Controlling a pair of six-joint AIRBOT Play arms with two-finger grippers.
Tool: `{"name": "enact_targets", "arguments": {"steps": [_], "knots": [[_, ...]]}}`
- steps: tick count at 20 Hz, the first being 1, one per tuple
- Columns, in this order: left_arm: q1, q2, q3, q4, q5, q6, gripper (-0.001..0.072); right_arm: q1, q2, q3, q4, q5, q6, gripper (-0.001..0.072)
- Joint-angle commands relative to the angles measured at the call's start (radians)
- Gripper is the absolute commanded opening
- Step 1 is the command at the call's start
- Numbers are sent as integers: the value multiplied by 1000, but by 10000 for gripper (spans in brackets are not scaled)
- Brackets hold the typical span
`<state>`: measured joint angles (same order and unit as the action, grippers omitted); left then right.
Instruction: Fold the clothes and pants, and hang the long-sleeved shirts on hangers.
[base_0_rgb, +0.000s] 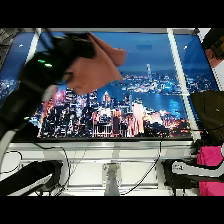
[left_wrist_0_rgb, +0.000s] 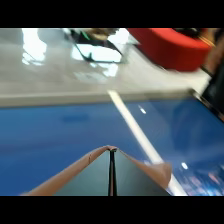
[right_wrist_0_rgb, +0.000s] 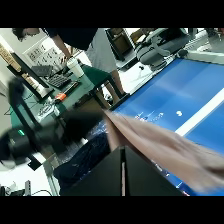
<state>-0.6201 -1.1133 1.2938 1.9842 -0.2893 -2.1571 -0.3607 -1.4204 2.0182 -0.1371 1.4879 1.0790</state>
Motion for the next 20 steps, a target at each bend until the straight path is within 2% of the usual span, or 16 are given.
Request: {"name": "enact_targets", "arguments": {"steps": [1,5,6,7,8,9,10,13,17,20], "knots": [[-131,-114,15,-7,-23,-2,10,1,1,1,2,-1,0,14],[-185,-164,15,-7,-208,-1,11,1,1,1,3,-19,1,14],[-194,-165,15,-6,-284,0,44,1,1,1,3,-19,1,14],[-201,-165,15,-6,-359,15,182,1,1,1,3,-20,1,14],[-206,-165,15,-7,-434,45,371,1,1,1,3,-21,1,14],[-209,-165,15,-7,-496,71,471,1,1,1,3,-24,2,14],[-211,-165,15,-7,-550,95,495,1,1,1,3,-33,2,14],[-214,-165,15,-6,-634,123,493,1,1,1,3,-49,2,14],[-213,-165,15,33,-658,123,470,1,1,1,1,-48,5,13],[-213,-165,15,84,-659,123,40,1,-2,1,-67,-59,32,12]]}}
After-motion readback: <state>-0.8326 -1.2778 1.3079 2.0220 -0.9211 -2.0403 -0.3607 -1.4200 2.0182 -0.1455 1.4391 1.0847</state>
